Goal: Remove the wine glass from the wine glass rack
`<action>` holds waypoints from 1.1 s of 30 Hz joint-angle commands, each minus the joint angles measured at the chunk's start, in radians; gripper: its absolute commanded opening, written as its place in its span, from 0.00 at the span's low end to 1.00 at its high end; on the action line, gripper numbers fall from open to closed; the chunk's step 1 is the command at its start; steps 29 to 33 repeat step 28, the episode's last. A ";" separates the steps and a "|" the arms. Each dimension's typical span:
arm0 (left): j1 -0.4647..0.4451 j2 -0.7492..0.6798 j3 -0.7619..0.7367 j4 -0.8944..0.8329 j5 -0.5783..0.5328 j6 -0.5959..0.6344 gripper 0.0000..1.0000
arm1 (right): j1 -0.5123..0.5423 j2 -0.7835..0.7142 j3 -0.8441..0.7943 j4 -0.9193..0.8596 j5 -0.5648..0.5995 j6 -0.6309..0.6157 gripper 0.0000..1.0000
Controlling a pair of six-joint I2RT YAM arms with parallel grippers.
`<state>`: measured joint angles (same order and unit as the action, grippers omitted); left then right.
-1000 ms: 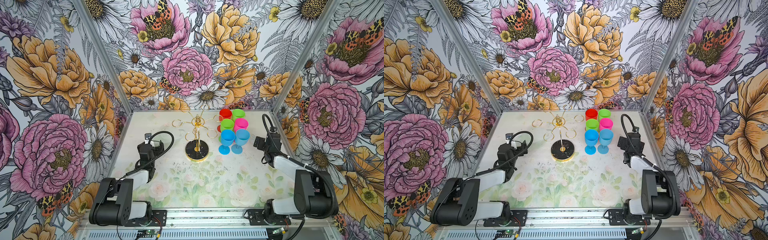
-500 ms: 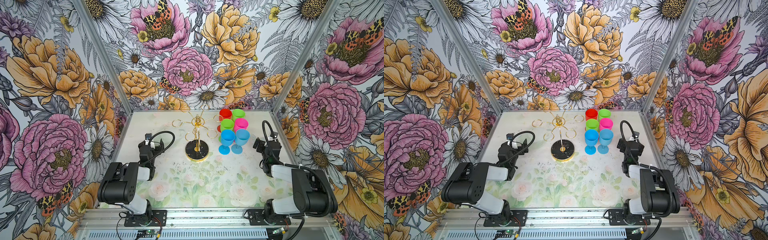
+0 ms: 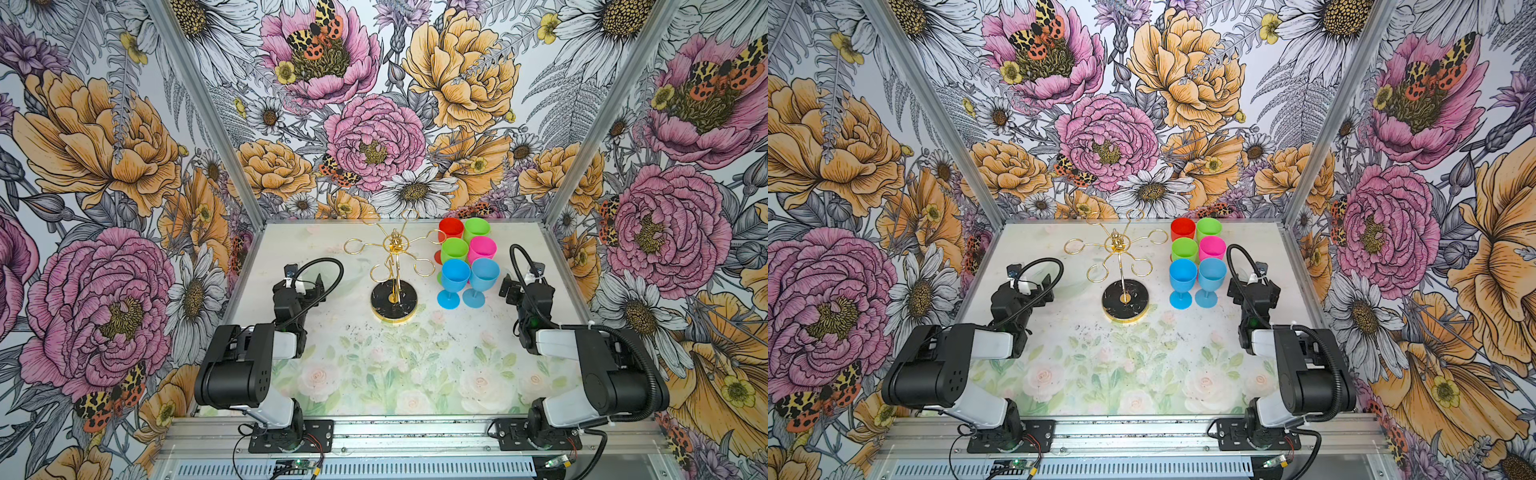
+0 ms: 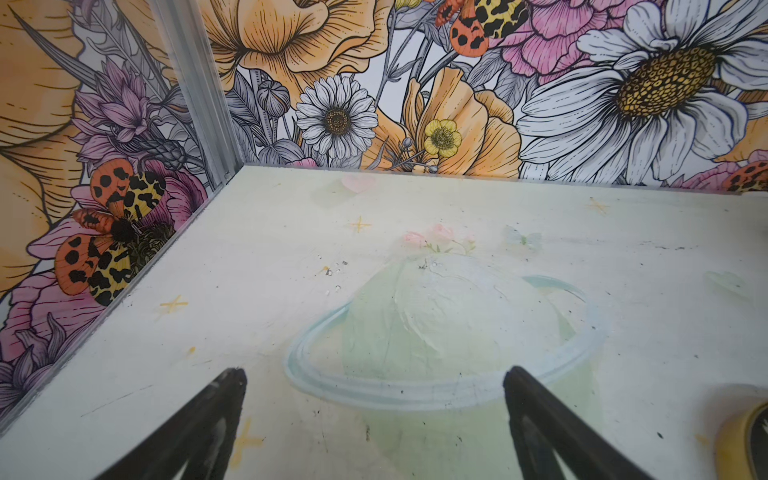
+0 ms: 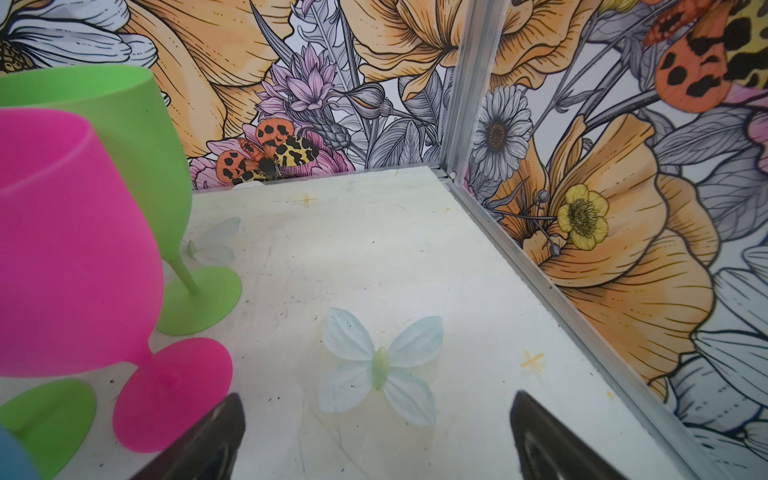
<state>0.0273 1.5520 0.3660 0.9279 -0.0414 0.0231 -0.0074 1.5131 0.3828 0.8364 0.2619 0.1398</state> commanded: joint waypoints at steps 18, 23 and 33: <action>0.014 0.002 0.013 0.013 0.041 -0.026 0.99 | 0.005 0.021 -0.031 0.109 0.013 -0.015 1.00; 0.016 0.002 0.014 0.015 0.043 -0.029 0.99 | 0.010 0.025 -0.010 0.073 0.022 -0.016 0.99; 0.000 -0.001 0.008 0.022 -0.038 -0.034 0.99 | 0.014 0.022 -0.021 0.093 0.027 -0.021 1.00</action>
